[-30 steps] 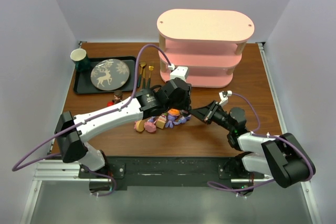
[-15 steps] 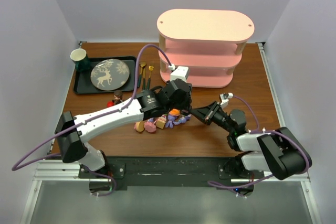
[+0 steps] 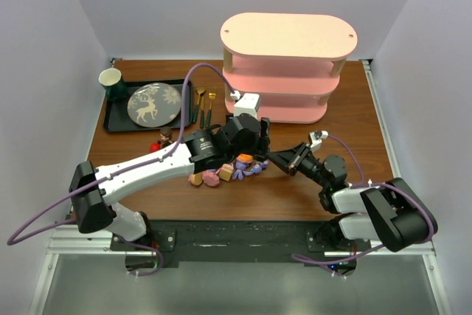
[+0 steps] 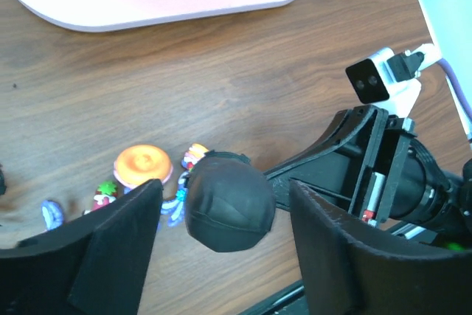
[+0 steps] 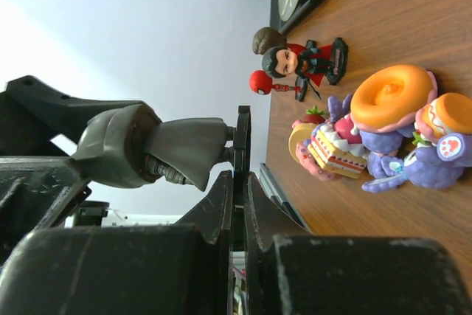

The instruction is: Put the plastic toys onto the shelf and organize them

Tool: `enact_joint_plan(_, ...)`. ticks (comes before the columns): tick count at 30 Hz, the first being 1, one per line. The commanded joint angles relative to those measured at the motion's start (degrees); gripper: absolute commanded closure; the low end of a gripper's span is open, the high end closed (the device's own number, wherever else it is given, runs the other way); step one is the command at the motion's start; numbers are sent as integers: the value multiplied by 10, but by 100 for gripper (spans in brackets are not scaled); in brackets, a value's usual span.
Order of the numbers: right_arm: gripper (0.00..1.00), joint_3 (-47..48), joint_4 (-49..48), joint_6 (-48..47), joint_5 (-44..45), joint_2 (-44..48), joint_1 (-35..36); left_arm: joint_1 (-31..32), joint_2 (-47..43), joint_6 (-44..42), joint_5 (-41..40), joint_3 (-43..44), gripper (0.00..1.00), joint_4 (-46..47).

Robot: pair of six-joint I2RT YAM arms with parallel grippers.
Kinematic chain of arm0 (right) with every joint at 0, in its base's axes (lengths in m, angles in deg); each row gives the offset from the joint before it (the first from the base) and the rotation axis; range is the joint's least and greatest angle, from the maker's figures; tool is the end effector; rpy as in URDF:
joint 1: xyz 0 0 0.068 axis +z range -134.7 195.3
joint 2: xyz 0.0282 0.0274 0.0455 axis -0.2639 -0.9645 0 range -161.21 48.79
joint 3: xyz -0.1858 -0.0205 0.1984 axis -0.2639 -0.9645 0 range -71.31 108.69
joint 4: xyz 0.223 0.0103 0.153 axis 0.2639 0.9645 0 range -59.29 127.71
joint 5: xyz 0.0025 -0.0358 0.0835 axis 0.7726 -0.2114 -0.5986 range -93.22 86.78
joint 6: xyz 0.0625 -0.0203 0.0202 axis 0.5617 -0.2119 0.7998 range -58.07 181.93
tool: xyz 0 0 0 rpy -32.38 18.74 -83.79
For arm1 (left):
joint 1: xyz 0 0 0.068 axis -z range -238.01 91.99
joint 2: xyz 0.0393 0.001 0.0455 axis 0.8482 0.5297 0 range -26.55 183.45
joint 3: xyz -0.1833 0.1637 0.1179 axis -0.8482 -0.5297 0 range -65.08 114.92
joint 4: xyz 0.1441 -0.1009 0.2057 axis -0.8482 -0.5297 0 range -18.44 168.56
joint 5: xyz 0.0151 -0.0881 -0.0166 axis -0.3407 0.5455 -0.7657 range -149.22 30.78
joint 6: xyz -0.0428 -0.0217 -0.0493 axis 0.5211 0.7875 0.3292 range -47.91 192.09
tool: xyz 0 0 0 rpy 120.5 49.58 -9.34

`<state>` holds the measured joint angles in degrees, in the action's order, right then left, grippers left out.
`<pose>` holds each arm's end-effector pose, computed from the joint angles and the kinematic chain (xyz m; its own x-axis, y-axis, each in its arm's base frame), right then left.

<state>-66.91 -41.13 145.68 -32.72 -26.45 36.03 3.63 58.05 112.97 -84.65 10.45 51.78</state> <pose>0.1917 0.1018 0.1497 -0.7621 0.6367 -0.1174 -0.1000 0.0635 0.9930 0.1905 -0.3028 0.3225 -0.6222 -0.0916 -0.7775 0.2937 0.8933 -0.3403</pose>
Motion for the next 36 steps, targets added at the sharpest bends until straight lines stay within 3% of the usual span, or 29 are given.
enact_joint_plan(1,100,5,-31,-8,14,19,4,2,-30,3,-30,-13,17,26)
enact_joint_plan(9,100,4,-24,5,20,15,4,4,-83,-6,-39,-92,11,107)
enact_joint_plan(17,100,-1,-19,32,27,10,4,21,-146,-67,-43,-210,11,296)
enact_joint_plan(24,100,1,10,37,30,31,3,32,-142,-82,-39,-220,12,335)
enact_joint_plan(36,100,9,94,27,35,91,4,43,-182,-127,-71,-331,8,456)
